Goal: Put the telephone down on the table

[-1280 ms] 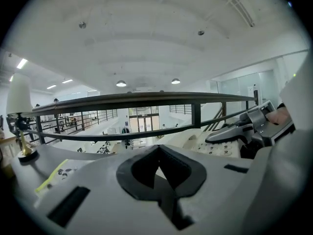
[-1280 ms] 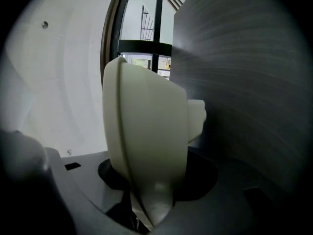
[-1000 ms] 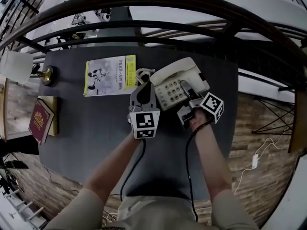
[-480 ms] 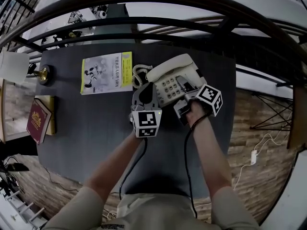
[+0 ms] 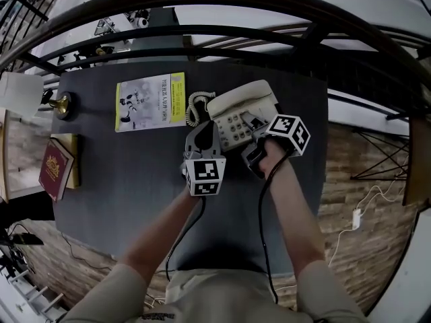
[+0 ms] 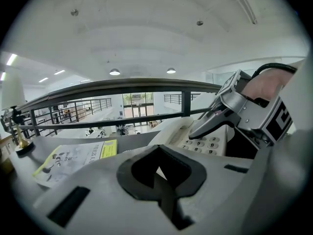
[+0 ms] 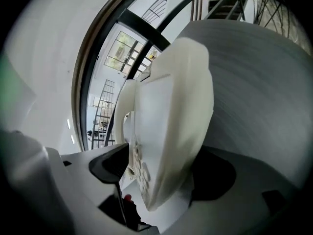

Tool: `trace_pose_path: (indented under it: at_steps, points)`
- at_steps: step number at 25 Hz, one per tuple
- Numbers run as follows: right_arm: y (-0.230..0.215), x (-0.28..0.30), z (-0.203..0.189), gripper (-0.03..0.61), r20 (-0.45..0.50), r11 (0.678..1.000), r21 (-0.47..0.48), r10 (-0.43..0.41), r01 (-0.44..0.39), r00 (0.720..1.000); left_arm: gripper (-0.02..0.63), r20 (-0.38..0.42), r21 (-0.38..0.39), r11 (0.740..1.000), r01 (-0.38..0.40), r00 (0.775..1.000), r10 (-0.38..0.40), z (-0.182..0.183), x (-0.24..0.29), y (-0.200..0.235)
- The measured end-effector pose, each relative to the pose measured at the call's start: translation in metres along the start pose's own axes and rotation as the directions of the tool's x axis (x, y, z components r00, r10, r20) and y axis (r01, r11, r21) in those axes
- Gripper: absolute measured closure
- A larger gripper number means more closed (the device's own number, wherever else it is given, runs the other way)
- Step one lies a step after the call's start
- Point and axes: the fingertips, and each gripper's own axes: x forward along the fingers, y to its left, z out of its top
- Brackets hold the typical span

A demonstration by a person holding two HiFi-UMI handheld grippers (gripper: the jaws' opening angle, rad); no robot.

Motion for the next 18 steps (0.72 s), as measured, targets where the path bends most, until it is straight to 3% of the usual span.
trace_pose_path:
  at_steps: [5,12,16,18]
  points:
    - [-0.022,-0.006,-0.014,0.215,-0.004,0.999,0.028,-0.037,0.038,0.999,0.611,-0.013,0.012,1.000,0.006,1.000,-0.006,-0.003,-0.009,-0.004]
    - [-0.027,-0.022,-0.028,0.216,-0.003,0.999,0.024,-0.028,0.028,1.000,0.611,-0.014,0.031,0.999,0.010,1.000,-0.010,0.006,-0.029,-0.008]
    - [-0.035,-0.043,-0.026,0.223,0.063,0.996,-0.007,-0.084,0.085,0.994,0.609,-0.003,0.069,0.998,0.014,1.000,-0.014,0.018,-0.045,-0.014]
    - [-0.037,-0.057,-0.026,0.264,0.094,0.995,-0.013,-0.099,0.100,0.991,0.611,0.007,0.089,0.996,0.022,1.000,-0.022,0.025,-0.057,-0.022]
